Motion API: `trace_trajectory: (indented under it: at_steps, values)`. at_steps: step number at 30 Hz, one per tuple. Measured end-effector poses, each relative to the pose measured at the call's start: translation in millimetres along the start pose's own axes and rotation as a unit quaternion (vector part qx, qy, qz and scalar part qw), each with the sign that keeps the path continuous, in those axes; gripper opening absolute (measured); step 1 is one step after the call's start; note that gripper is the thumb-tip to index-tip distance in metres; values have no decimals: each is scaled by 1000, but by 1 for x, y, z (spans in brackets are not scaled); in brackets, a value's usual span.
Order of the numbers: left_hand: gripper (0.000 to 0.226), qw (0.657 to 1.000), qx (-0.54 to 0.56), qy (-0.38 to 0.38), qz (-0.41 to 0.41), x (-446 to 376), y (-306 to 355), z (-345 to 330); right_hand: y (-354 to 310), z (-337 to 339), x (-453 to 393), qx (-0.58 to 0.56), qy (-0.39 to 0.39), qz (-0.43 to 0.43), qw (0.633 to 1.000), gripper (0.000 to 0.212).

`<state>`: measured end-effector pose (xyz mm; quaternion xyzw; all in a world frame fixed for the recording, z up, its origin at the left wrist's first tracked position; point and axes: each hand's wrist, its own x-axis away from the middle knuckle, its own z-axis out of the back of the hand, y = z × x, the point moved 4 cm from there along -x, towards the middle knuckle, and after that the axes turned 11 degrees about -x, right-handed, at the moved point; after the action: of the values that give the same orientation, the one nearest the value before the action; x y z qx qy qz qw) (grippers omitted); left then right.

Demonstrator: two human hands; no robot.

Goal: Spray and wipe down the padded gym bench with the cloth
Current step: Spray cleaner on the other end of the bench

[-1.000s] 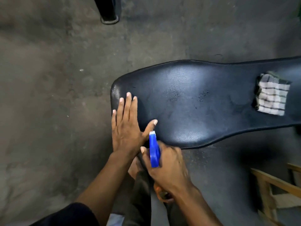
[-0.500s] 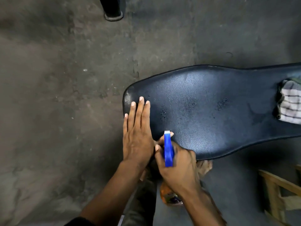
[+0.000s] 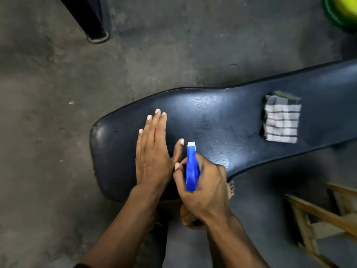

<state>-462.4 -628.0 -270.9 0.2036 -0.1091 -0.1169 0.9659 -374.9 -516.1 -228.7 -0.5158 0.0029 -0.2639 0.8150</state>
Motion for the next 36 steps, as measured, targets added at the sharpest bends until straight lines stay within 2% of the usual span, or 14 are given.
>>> trace_trajectory:
  at_steps: [4, 6, 10, 18, 21, 25, 28, 31, 36]
  values:
    - [81, 998, 11, -61, -28, -18, 73, -12, 9, 59, -23, -9, 24, -4, 1000, 34]
    - [73, 996, 17, -79, -45, -25, 103, -18, 12, 86, -35, -21, 30, -3, 999, 36]
    - [63, 994, 24, -88, -66, -42, 156, -26, 16, 140, -61, -57, 57, 1, 997, 39]
    - [69, 988, 30, -100, -114, -66, 242, -46, 18, 220, -94, -66, 109, 39, 991, 41]
    - [64, 985, 43, -71, -148, -61, 263, -56, 22, 247, -104, -52, 145, 52, 987, 43]
    - [41, 979, 9, -141, -147, -91, 291, -86, 21, 286, -122, -71, 216, 78, 971, 34]
    - [49, 968, -30, -176, -176, -105, 301, -107, 17, 309, -139, -57, 278, 104, 953, 29]
    - [60, 956, -84, -167, -226, -111, 298, -113, 14, 326, -150, -49, 319, 116, 939, 22]
    - [61, 936, -191, -154, -251, -121, 299, -123, 26, 337, -157, -47, 352, 117, 928, 19]
